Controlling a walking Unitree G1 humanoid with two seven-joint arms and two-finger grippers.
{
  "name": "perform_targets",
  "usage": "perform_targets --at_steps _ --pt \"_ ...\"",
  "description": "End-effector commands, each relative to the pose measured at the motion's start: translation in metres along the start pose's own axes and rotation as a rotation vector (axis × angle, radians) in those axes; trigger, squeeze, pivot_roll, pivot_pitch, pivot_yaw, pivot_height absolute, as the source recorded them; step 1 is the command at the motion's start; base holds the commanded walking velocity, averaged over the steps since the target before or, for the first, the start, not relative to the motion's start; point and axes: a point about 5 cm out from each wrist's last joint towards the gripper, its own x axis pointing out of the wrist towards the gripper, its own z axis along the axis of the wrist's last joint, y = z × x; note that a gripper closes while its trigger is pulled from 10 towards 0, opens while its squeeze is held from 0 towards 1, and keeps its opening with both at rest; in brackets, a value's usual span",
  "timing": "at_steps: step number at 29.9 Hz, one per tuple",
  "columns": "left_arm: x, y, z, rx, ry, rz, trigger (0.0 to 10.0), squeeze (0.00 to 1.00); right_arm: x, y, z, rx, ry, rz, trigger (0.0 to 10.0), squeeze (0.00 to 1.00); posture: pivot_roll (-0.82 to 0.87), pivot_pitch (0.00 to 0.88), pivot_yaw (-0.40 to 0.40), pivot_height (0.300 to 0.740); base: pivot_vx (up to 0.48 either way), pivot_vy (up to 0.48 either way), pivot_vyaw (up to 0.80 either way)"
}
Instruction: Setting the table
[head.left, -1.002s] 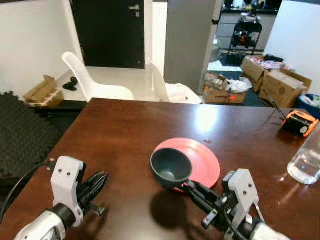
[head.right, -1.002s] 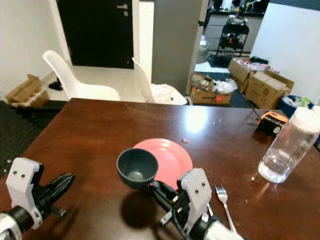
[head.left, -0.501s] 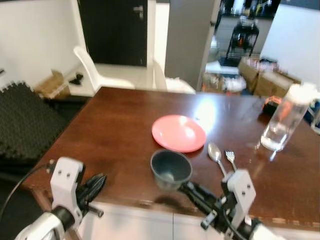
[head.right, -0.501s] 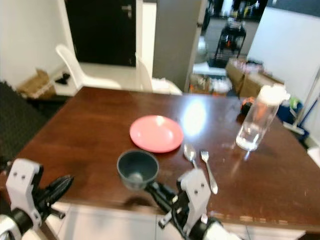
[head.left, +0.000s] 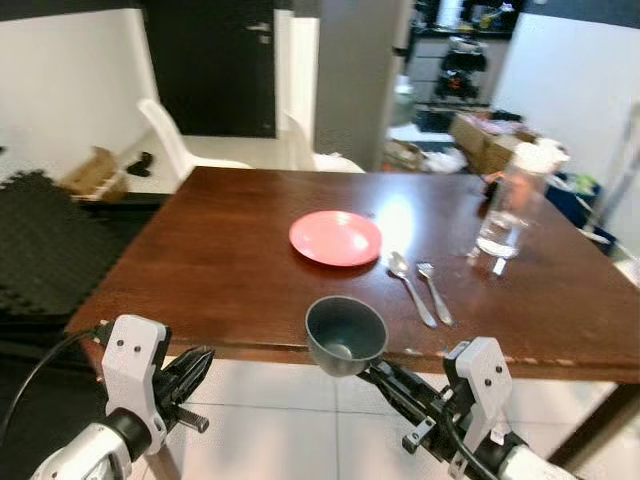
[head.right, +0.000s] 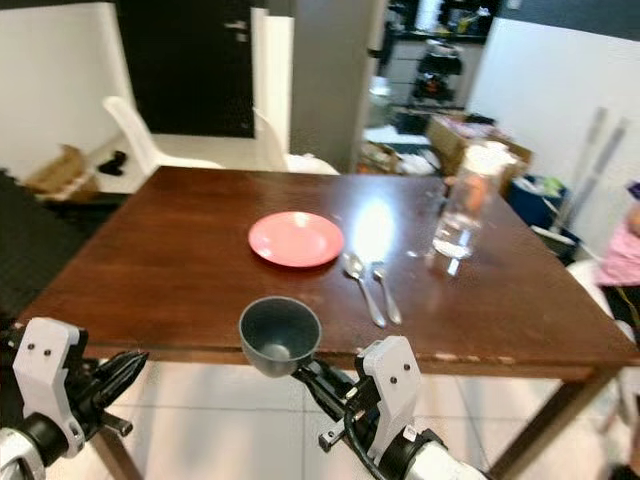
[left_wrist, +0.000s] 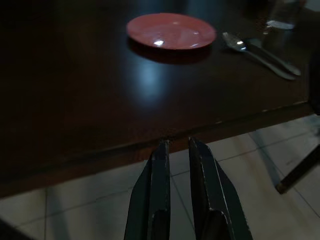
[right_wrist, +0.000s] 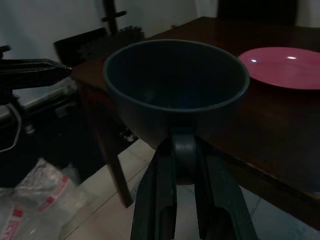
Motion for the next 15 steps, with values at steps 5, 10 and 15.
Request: perform_targets --at_steps 5,10,15 --pt "-0.0015 0.0003 -0.0023 0.004 0.012 0.008 10.0 0.0 0.0002 -0.001 0.0 0.001 0.006 -0.009 10.0 0.0 0.01 0.099 0.075 0.74 0.0 0.0 -0.32" --pt "-0.0011 0.0001 -0.003 0.004 0.012 0.009 10.0 0.0 0.0005 -0.0014 -0.0009 0.004 0.012 -0.014 10.0 0.0 0.01 0.098 0.074 0.74 0.0 0.0 -0.8" --pt "-0.0006 -0.0001 -0.0033 0.004 0.012 0.011 10.0 0.0 0.0005 -0.0026 -0.001 0.003 0.013 -0.021 10.0 0.0 0.01 0.097 0.074 0.74 0.0 0.0 -0.8"
